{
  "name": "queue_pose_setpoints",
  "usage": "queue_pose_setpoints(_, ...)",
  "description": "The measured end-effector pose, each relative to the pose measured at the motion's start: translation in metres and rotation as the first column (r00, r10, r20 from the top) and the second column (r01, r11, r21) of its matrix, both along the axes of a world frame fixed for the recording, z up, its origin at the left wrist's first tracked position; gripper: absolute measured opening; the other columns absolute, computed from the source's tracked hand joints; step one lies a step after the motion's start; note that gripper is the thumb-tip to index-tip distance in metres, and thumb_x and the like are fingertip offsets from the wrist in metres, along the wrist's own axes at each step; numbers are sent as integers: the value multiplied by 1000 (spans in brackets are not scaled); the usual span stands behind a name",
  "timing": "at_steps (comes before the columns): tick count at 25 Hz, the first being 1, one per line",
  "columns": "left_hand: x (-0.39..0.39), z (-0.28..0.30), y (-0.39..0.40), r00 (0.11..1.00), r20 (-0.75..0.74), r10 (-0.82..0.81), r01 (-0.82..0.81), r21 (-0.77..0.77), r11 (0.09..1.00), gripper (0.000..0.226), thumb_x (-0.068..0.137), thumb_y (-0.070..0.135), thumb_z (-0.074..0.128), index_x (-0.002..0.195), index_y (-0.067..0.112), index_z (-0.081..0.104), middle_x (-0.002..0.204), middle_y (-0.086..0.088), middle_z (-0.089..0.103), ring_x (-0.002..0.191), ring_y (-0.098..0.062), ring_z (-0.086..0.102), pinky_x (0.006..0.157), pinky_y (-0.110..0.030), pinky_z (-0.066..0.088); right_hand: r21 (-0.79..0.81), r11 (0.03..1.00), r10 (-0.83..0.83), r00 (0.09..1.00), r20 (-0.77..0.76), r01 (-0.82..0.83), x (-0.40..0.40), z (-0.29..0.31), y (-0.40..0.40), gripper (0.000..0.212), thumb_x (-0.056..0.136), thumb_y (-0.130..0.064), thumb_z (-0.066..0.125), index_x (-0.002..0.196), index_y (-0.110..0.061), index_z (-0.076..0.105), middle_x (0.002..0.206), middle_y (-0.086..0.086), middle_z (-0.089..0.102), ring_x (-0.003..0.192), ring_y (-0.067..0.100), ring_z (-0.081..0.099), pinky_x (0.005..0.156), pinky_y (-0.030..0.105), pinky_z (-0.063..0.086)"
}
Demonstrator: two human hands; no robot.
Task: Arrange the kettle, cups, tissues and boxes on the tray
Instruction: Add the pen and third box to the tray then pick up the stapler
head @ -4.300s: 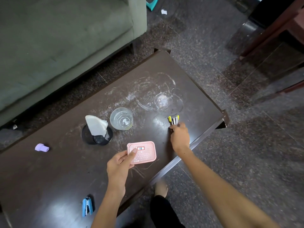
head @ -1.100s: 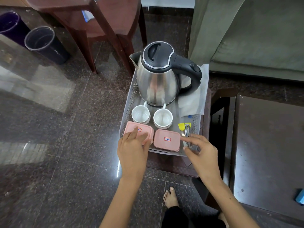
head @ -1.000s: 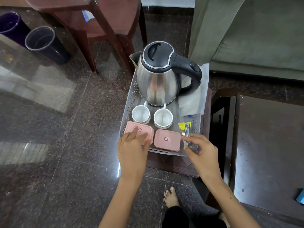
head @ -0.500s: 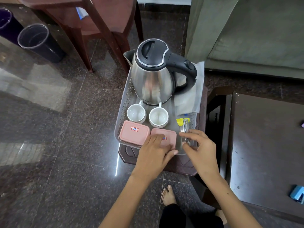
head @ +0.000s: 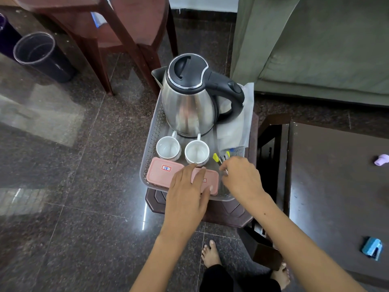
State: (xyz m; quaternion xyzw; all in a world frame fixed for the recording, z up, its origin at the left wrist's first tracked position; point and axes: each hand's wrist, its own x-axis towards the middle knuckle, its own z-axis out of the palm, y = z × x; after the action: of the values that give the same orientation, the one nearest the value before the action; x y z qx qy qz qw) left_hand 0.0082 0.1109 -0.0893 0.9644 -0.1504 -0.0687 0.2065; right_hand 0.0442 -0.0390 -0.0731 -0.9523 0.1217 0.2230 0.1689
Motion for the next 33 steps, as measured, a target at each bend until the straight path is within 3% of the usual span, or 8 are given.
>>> queue_pose_setpoints(4, 8, 2, -8, 999, -43, 26, -29, -64, 997, 44, 86, 32, 41, 121, 13, 59, 120, -7, 60, 106, -27, 56, 93, -36, 43, -144, 982, 116, 992, -45, -121, 18, -10, 8, 32, 89, 3, 48, 118, -6, 58, 120, 17, 52, 110, 34, 55, 83, 40, 49)
queue_pose_setpoints(9, 11, 0, -9, 997, -33, 67, -71, -123, 990, 32, 88, 27, 47, 111, 15, 65, 113, -5, 62, 98, -26, 58, 86, -38, 48, -98, 969, 219, 973, -71, -226, 8, -20, 5, 37, 81, 10, 52, 115, -4, 54, 131, 17, 39, 120, 33, 43, 85, 39, 48)
queue_pose_setpoints(13, 10, 8, -21, 996, -41, 76, -82, -179, 980, 30, 88, 28, 45, 107, 15, 65, 110, -3, 63, 95, -24, 56, 82, -38, 47, 64, 996, 56, 983, 173, -69, -14, -11, -14, 27, 86, 0, 49, 108, -11, 61, 117, 7, 55, 96, 34, 61, 75, 38, 51)
queue_pose_setpoints(16, 5, 15, -42, 998, -36, 55, -62, -225, 972, 31, 90, 30, 44, 106, 15, 65, 107, 0, 63, 94, -21, 56, 83, -31, 43, 310, 950, -151, 915, 374, 30, -38, -8, -40, 25, 87, -6, 54, 106, -16, 67, 108, 1, 65, 87, 26, 66, 74, 42, 55)
queue_pose_setpoints(21, -22, 14, -117, 994, -94, -54, 26, -280, 960, 29, 91, 29, 48, 110, 16, 66, 110, 2, 63, 100, -18, 58, 87, -32, 46, 446, 860, -422, 838, 347, 249, -95, -16, -118, 23, 85, -4, 59, 100, -17, 71, 100, -3, 69, 82, 14, 66, 72, 39, 57)
queue_pose_setpoints(28, -111, -4, -282, 916, -211, -343, 268, -316, 910, 19, 91, 21, 58, 106, 13, 68, 106, 1, 65, 96, -21, 61, 84, -38, 51, 258, 661, -750, 612, 250, 705, -228, -63, -279, 21, 80, 0, 55, 88, -11, 71, 92, 11, 68, 77, 30, 66, 75, 44, 54)
queue_pose_setpoints(30, -130, -11, -316, 890, -241, -387, 303, -321, 897, 19, 90, 21, 59, 105, 14, 69, 106, 1, 66, 97, -21, 61, 85, -37, 50, 156, 611, -790, 586, 180, 776, -252, -77, -312, 17, 85, -13, 55, 97, -12, 67, 103, 11, 62, 90, 31, 64, 76, 39, 52)
queue_pose_setpoints(33, -146, -21, -355, 868, -290, -404, 325, -285, 902, 21, 91, 22, 57, 108, 15, 68, 109, 1, 65, 100, -20, 60, 86, -37, 50, -8, 594, -804, 593, 41, 805, -262, -99, -342, 43, 90, -39, 55, 125, -13, 48, 121, 10, 50, 108, 30, 54, 78, 40, 50)
